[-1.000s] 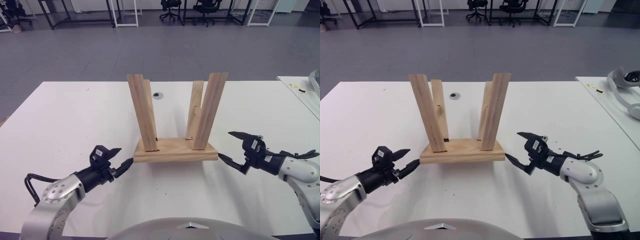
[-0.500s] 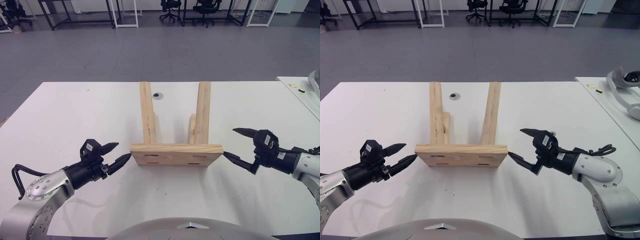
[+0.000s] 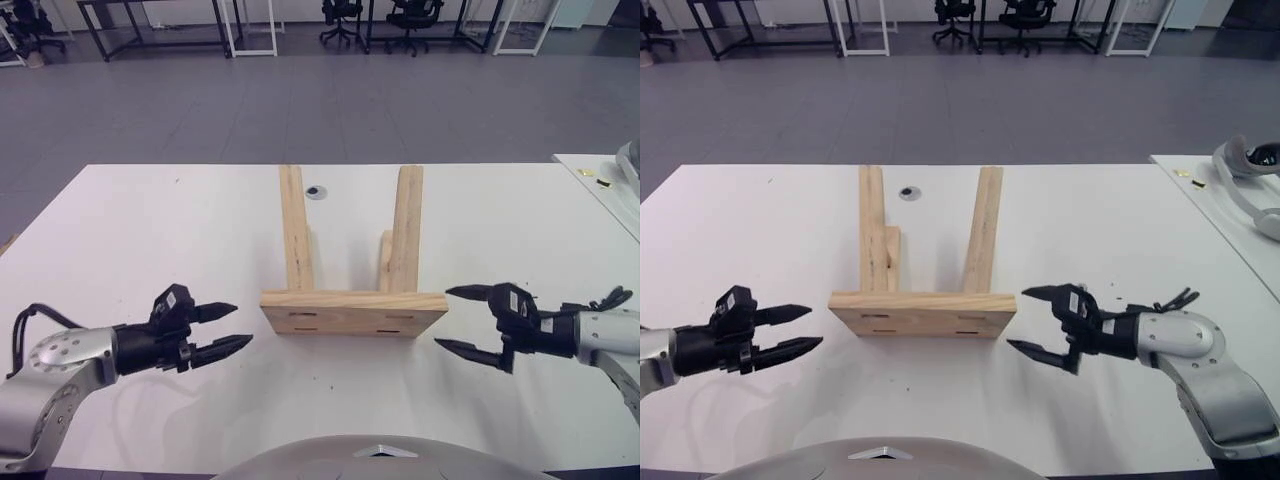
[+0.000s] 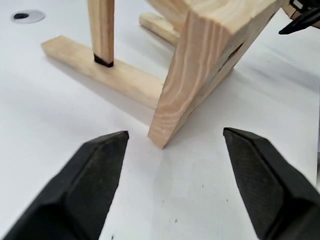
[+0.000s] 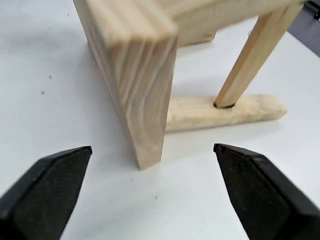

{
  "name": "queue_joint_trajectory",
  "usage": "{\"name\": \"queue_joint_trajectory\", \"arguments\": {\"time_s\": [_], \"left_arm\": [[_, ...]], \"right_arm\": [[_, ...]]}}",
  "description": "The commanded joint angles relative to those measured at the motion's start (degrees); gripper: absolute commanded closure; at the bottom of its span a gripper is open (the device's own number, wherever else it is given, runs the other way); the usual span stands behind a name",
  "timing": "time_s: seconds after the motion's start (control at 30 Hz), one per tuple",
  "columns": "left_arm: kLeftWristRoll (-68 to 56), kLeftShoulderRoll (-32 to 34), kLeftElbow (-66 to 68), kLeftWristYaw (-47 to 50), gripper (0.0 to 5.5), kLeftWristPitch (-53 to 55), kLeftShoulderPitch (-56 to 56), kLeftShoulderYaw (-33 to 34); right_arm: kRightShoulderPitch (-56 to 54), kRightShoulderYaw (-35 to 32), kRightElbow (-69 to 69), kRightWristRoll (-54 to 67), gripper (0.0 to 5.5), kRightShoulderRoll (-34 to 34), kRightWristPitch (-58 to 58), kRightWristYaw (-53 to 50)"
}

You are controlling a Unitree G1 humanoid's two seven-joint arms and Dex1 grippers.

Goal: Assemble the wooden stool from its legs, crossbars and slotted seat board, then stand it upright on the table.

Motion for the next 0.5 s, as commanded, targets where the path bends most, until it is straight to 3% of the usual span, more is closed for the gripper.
{"name": "queue_joint_trajectory", "arguments": {"time_s": [0.03,0.33,0.5], "left_arm": [[2.7,0.7,1.7,-3.4,1.97,-2.0,-6.9,-7.2],[6.7,-0.1,6.8,-6.4,3.71,-7.6,-13.4,-11.5],[2.1,0.6,1.8,-7.9,3.80,-4.7,-14.3,-11.0]], "right_arm": [[-5.0,3.1,2.8,0.8,1.79,-0.3,0.2,2.5],[-7.3,5.5,3.4,4.5,3.68,-2.1,2.1,9.2],[-10.0,4.2,2.6,10.0,3.99,-2.5,6.1,12.0]]}}
